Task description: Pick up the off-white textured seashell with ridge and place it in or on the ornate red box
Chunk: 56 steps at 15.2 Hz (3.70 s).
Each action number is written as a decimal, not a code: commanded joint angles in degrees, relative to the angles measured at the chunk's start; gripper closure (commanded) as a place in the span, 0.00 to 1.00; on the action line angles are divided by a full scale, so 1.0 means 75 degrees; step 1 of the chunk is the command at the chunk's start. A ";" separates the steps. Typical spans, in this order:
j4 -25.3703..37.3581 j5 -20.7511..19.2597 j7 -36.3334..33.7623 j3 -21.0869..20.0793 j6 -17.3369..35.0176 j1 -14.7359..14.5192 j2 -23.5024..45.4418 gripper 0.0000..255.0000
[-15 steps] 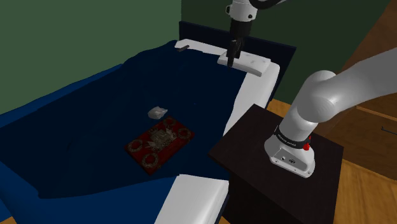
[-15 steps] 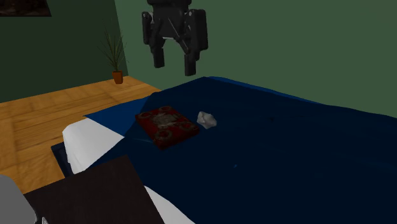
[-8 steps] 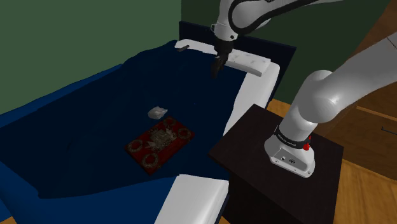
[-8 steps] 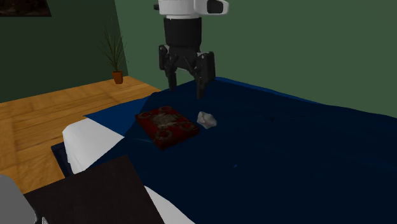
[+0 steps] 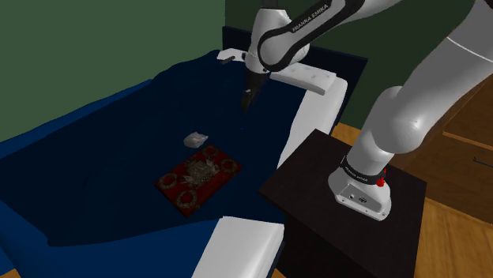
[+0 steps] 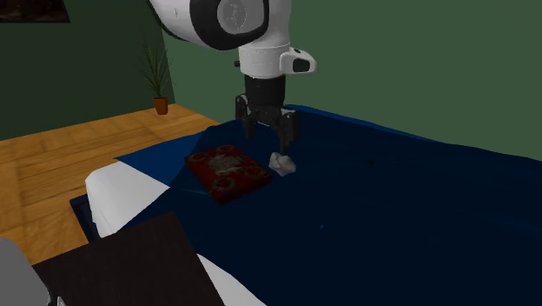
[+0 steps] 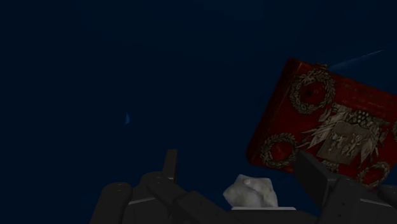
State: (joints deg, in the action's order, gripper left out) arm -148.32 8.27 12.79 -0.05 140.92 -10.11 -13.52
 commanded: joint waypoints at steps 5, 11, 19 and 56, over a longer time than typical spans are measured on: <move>0.0693 0.0930 0.0737 -0.0081 0.1500 -0.0383 0.1824 0.00; 0.1785 0.1987 0.1631 -0.0506 0.2538 -0.0469 0.3603 0.00; 0.2967 0.2483 0.2161 -0.1020 0.3275 -0.0350 0.5222 0.00; 0.4319 0.3700 0.3706 -0.2764 0.3619 0.1041 0.6626 0.00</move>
State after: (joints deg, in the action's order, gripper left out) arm -115.96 35.97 40.48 -20.63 167.88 -2.24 35.83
